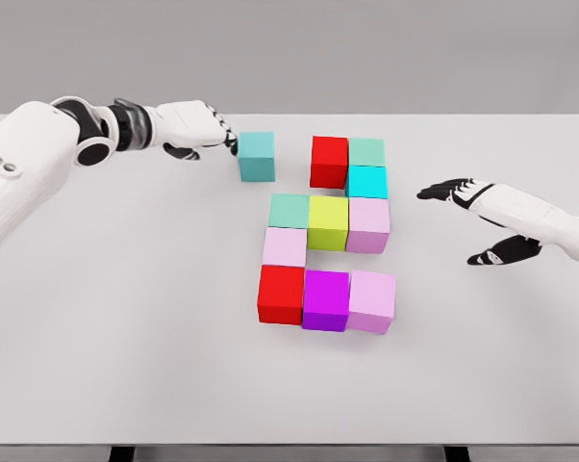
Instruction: Assemble the squares on the desktop into the number 2
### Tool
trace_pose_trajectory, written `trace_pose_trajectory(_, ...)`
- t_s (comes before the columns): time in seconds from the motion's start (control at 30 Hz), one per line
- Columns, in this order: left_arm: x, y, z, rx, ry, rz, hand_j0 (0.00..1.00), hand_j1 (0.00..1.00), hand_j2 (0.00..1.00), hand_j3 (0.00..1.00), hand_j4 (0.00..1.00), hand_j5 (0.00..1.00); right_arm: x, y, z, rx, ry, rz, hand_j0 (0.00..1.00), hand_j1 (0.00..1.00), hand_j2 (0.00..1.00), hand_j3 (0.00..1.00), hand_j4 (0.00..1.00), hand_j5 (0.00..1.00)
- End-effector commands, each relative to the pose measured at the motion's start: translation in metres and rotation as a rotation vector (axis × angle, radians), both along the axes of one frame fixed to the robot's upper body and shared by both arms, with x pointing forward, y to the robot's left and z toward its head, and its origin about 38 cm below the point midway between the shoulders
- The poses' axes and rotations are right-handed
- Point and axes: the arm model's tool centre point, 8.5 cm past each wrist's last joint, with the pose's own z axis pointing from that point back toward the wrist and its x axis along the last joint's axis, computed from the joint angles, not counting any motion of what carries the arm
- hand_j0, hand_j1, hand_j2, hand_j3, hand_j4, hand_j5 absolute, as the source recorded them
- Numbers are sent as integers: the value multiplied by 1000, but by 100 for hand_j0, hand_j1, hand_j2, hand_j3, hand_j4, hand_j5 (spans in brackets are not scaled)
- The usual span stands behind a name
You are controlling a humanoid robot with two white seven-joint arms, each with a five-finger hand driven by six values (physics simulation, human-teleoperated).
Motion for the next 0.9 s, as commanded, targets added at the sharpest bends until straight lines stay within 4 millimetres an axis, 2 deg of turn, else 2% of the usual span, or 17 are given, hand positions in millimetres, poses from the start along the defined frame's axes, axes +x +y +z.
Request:
trace_pose_trajectory(0.0,2,5,-1,-4,3,19,71,71,71,71,71,71,0,-1,0,7,4,-6,100,100,100,100,100,100)
trace_pose_trajectory(0.2,4,9,-2,-4,9,42,71,71,71,71,71,71,0,-1,-1,10,7,-7,100,100,100,100,100,100)
trace_pose_trajectory(0.57,5,-5,-5,-11,17,31,71,71,71,71,71,71,0,-1,-2,14,7,-7,100,100,100,100,100,100)
trace_pose_trajectory(0.63,4,-14,-6,-16,17,15,72,72,72,72,72,72,0,-1,-2,16,8,-7,100,100,100,100,100,100)
trace_pose_trajectory(0.87,4,-24,-7,-19,21,3,71,71,71,71,71,71,0,-1,-2,16,8,-7,100,100,100,100,100,100)
